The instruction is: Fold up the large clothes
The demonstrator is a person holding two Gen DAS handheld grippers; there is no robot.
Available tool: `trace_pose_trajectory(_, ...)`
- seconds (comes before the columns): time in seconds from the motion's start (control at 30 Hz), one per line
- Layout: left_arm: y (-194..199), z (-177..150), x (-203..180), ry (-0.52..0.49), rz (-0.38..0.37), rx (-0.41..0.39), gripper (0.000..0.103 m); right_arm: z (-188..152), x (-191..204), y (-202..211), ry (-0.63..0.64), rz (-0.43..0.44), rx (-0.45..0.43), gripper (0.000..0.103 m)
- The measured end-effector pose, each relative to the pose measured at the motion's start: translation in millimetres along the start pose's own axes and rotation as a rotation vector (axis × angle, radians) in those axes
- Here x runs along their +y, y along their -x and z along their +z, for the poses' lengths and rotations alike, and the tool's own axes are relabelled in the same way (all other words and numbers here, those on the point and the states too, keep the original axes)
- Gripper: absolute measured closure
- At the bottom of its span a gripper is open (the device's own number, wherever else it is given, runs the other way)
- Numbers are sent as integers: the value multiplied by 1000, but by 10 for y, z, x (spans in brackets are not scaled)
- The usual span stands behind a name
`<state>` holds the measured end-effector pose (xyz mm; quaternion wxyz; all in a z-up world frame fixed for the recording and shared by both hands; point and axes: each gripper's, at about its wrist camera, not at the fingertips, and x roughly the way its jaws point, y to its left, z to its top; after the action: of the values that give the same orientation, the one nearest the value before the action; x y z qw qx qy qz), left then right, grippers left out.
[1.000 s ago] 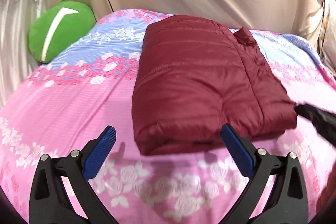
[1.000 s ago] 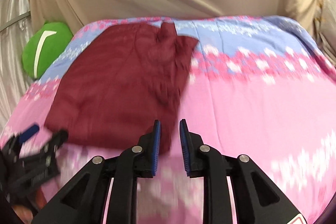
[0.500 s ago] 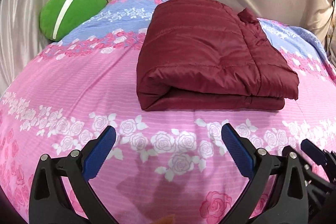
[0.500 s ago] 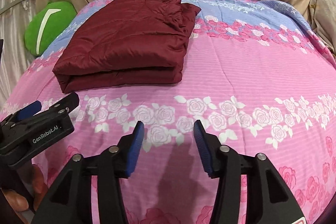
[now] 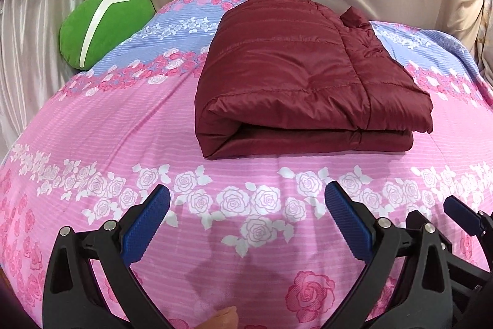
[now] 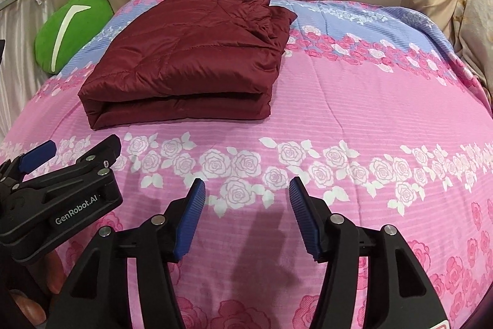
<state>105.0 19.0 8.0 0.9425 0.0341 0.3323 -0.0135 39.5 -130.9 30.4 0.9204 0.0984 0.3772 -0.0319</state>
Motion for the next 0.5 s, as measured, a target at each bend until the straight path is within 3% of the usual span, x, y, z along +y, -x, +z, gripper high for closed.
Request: trace_pose_trajectory(0.5,13,-13,-58,-25,5,-5,5,-6,116,54,45,-60,-29,47)
